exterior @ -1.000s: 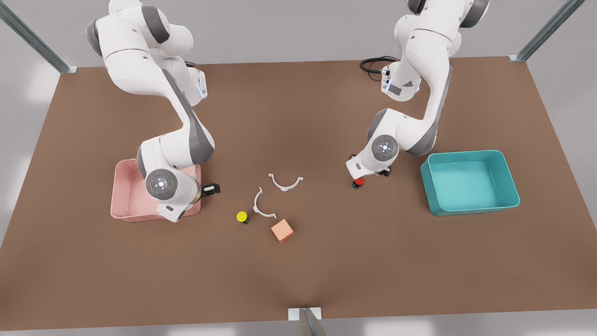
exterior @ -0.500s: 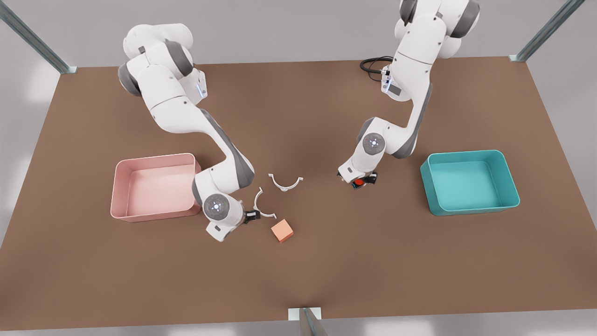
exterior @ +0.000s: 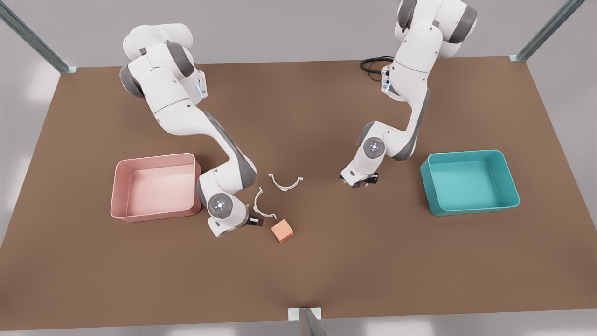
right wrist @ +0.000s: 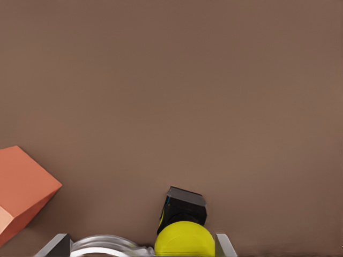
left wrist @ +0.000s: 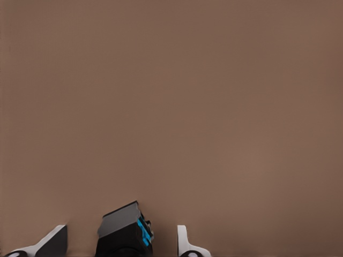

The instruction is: Place the red button in the blue storage box with the left arm, and place the yellow button in the pink storage box with the right arm

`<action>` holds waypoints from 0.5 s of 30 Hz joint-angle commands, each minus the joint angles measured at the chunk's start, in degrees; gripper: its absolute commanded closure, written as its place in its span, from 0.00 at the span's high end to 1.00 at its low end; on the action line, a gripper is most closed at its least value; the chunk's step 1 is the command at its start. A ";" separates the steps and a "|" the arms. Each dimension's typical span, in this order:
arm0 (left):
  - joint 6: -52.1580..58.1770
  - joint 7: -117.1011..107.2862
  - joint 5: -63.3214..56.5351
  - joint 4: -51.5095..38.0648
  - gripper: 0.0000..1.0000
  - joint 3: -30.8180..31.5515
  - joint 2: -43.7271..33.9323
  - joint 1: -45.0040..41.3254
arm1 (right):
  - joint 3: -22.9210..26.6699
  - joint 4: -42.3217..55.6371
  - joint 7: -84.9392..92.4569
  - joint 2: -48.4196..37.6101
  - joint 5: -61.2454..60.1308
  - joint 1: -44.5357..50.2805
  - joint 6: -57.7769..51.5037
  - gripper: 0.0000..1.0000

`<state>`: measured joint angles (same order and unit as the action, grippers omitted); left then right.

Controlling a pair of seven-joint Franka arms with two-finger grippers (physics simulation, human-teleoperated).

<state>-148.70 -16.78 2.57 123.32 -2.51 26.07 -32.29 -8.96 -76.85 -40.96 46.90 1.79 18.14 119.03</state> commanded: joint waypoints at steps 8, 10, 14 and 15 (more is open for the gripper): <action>-1.42 -4.58 -0.11 1.04 0.49 -0.04 -1.55 -0.05 | 0.17 -6.73 -20.47 -1.02 -1.88 -1.88 7.45 1.00; 3.41 -3.96 -0.11 1.04 0.48 -1.00 -5.24 0.13 | 0.17 -6.73 -20.47 -0.76 -1.88 -1.88 7.45 1.00; 14.48 10.00 -0.11 0.87 0.48 -10.23 -14.21 0.13 | 0.26 -6.82 -20.30 -0.41 -1.62 -1.79 7.10 1.00; 16.86 17.65 -0.03 0.78 0.48 -14.97 -15.61 0.13 | 0.26 -6.82 -20.30 -0.32 -1.53 -1.70 7.10 1.00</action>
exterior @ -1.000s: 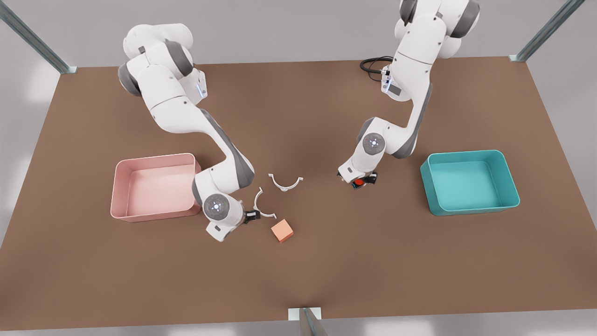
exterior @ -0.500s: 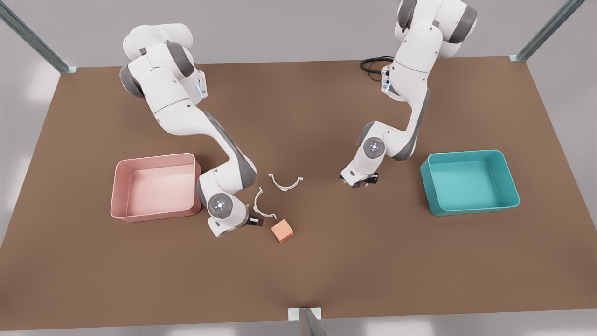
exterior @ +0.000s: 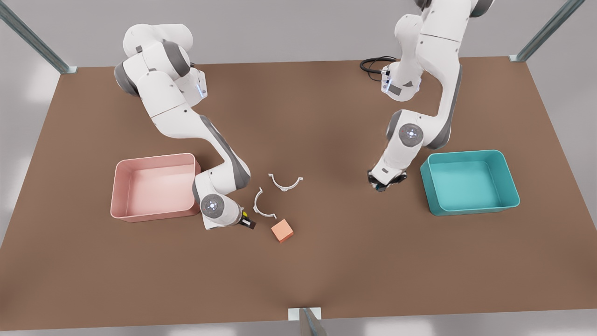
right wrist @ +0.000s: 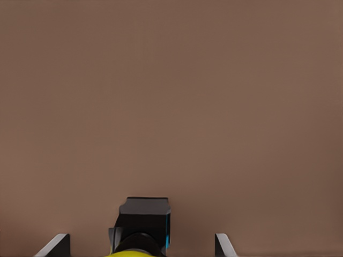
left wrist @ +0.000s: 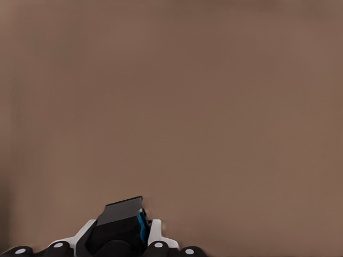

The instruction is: Place the red button in the blue storage box with the left arm, and place the yellow button in the pink storage box with the right arm

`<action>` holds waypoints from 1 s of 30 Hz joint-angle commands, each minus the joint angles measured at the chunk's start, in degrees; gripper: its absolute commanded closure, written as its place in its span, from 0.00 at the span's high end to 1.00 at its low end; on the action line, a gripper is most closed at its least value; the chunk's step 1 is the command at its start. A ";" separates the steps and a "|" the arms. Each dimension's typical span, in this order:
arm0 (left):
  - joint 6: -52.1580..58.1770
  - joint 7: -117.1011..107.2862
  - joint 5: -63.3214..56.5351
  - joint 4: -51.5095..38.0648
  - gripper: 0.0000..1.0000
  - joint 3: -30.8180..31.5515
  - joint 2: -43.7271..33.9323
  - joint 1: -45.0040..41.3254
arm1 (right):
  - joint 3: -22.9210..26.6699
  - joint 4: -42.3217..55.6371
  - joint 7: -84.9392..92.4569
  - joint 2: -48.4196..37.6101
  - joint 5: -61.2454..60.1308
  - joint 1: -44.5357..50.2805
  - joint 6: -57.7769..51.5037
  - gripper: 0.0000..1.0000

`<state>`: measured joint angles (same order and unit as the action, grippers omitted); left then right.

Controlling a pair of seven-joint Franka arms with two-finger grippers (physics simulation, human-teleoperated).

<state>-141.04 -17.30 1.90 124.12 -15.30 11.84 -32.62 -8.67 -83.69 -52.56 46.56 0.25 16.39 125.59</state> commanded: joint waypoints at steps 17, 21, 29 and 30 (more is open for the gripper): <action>39.42 50.97 13.31 -24.26 1.00 -17.84 7.94 14.43 | -0.03 0.11 -7.29 0.11 2.21 1.71 0.54 1.00; 47.08 25.38 10.85 -43.87 1.00 -14.68 6.27 11.70 | -0.03 0.11 -0.18 0.02 2.65 1.71 0.36 1.00; 49.19 24.41 -1.99 -44.05 1.00 12.75 -1.82 29.54 | -0.03 0.11 2.20 0.55 2.65 1.63 0.54 1.00; 49.19 24.41 -1.99 -44.05 1.00 12.75 -1.82 29.19 | -0.03 0.11 2.20 0.81 2.74 1.63 0.63 1.00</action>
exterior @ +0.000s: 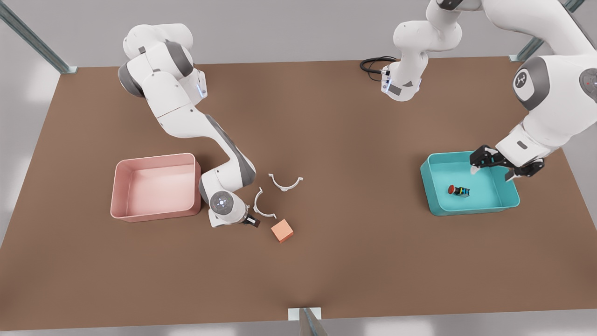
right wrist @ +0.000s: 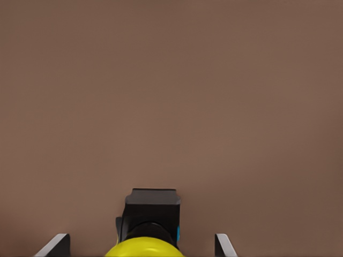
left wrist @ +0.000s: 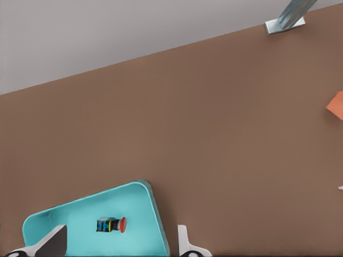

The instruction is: Place the red button in the blue storage box with the left arm, and place the yellow button in the pink storage box with the right arm

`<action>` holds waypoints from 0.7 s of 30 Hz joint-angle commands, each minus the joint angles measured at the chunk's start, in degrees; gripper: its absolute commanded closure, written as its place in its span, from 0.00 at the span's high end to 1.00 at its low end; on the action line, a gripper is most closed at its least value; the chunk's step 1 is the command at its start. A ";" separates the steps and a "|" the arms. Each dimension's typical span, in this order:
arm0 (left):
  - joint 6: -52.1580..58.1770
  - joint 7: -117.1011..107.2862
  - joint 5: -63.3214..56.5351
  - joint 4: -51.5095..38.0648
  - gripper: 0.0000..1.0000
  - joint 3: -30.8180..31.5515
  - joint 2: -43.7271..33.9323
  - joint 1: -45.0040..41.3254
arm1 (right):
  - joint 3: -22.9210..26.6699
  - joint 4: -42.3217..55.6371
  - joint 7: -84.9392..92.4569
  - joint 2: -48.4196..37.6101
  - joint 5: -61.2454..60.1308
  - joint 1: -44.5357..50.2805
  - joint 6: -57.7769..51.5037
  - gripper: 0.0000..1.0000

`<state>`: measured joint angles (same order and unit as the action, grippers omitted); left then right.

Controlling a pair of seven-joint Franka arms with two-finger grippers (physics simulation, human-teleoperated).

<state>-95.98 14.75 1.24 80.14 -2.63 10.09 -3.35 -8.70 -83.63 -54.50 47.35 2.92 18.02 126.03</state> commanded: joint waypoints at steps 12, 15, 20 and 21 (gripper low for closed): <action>4.22 -7.54 -1.32 0.01 1.00 0.08 0.19 -0.17 | -0.01 0.13 3.34 0.20 -0.11 -0.01 0.35 0.36; 4.31 -7.54 -1.32 0.01 1.00 0.08 0.11 -0.17 | -0.53 0.13 3.96 -2.70 -0.11 -0.27 -2.37 0.36; 4.92 -7.10 -1.41 0.01 1.00 0.08 -0.24 -0.17 | -2.37 -2.15 7.12 -10.08 -0.20 -2.46 -9.22 0.36; 4.92 -7.37 -1.41 0.01 1.00 0.08 -0.42 -0.52 | -3.78 -3.47 8.44 -12.36 -0.20 -4.22 -10.37 0.36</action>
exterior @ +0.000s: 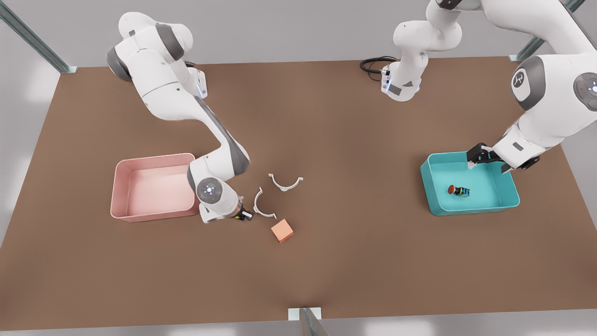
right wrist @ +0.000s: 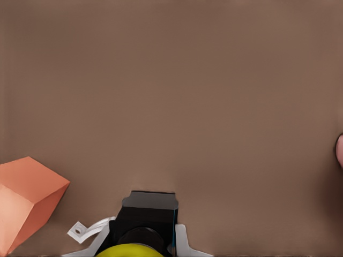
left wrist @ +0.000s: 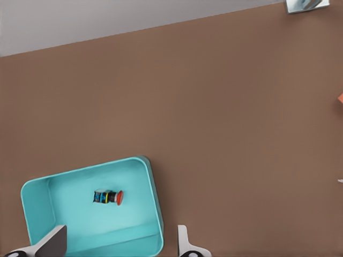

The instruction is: Place the red button in the blue storage box with the left arm, and place the yellow button in the pink storage box with the right arm

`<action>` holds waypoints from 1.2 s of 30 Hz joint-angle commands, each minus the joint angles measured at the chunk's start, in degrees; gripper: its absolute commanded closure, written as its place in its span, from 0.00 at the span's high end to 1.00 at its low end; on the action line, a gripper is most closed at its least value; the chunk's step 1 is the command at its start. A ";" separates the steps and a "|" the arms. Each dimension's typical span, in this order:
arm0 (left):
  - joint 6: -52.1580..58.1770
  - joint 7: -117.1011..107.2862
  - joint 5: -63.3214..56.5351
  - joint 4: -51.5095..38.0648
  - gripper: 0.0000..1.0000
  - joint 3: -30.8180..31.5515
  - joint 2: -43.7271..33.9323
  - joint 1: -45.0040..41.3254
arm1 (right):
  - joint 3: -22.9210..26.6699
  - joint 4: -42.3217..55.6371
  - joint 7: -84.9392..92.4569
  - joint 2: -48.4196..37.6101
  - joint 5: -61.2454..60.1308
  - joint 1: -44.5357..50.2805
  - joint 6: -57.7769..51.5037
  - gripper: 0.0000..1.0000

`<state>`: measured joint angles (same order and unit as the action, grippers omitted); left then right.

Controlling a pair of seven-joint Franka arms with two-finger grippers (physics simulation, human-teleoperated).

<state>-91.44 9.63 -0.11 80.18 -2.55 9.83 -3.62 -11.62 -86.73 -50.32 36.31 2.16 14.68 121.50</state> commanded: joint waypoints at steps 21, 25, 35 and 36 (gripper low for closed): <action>1.71 -2.25 0.19 -0.03 1.00 -0.09 0.28 -0.33 | -24.23 -28.85 21.57 -22.86 3.73 -44.47 -9.44 0.40; 1.62 -2.25 0.19 -0.03 1.00 -0.09 0.37 -0.24 | -24.23 -28.24 24.65 -22.86 4.08 -44.91 -9.88 1.00; 1.62 -2.34 0.19 -0.03 1.00 -0.09 0.37 -0.33 | -23.81 0.84 46.10 -22.69 4.35 -39.31 -19.01 1.00; 1.62 -2.25 0.19 -0.12 1.00 -0.09 0.37 -0.33 | -7.51 6.20 46.01 -22.77 3.99 -23.53 -24.02 1.00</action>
<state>-89.82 7.67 0.07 80.12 -2.63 10.26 -3.92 -23.69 -83.18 -25.11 13.64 6.31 -13.81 105.16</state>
